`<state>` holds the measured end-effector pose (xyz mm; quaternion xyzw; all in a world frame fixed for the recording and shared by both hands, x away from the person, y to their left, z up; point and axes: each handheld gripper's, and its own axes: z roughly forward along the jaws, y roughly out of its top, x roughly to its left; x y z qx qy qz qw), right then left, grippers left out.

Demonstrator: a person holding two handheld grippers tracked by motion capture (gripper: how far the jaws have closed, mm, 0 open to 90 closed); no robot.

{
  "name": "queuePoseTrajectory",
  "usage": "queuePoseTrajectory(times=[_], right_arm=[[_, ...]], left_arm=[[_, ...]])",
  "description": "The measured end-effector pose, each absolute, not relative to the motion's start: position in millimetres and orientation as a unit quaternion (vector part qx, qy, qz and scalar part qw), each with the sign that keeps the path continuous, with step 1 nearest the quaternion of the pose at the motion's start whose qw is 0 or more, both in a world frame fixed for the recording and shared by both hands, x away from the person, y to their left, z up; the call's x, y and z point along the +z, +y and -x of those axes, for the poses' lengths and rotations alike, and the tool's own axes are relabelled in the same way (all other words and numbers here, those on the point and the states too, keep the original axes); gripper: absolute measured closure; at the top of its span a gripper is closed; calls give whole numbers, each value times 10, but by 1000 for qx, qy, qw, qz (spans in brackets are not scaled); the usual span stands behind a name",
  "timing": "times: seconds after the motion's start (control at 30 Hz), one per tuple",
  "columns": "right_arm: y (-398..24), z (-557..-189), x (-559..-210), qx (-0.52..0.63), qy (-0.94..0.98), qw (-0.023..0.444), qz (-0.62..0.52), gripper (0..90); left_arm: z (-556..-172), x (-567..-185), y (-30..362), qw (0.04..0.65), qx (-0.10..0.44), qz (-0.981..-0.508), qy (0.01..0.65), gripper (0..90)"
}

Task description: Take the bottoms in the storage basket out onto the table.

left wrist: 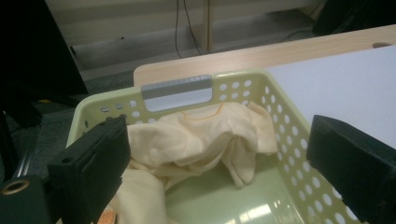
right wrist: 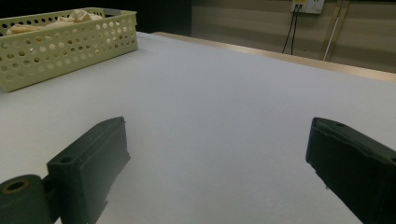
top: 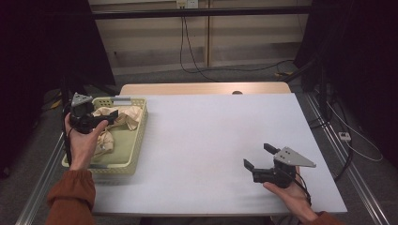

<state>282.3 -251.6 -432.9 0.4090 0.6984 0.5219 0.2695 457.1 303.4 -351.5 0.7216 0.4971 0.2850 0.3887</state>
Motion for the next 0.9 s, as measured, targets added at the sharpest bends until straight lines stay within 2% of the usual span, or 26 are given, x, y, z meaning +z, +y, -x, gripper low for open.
queuePoseTrajectory(times=[0.1,0.4,0.63,0.83,0.9], right_arm=[[-2519,-2820,-4328,522,698,269,-409,57],[-2520,-2819,-4329,522,698,269,-410,56],[-2523,-2816,-4331,520,698,270,-411,57],[-2529,-2813,-4331,522,698,269,-410,57],[-2535,-2810,-4333,522,698,268,-411,57]], left_arm=[[-4659,-3538,3093,372,297,-717,508,63],[-4862,-3640,3157,356,287,-720,522,106],[-5028,-3755,3181,325,266,-731,537,101],[-5137,-3835,3174,317,251,-740,538,131],[-5164,-3869,3161,309,266,-744,530,141]])
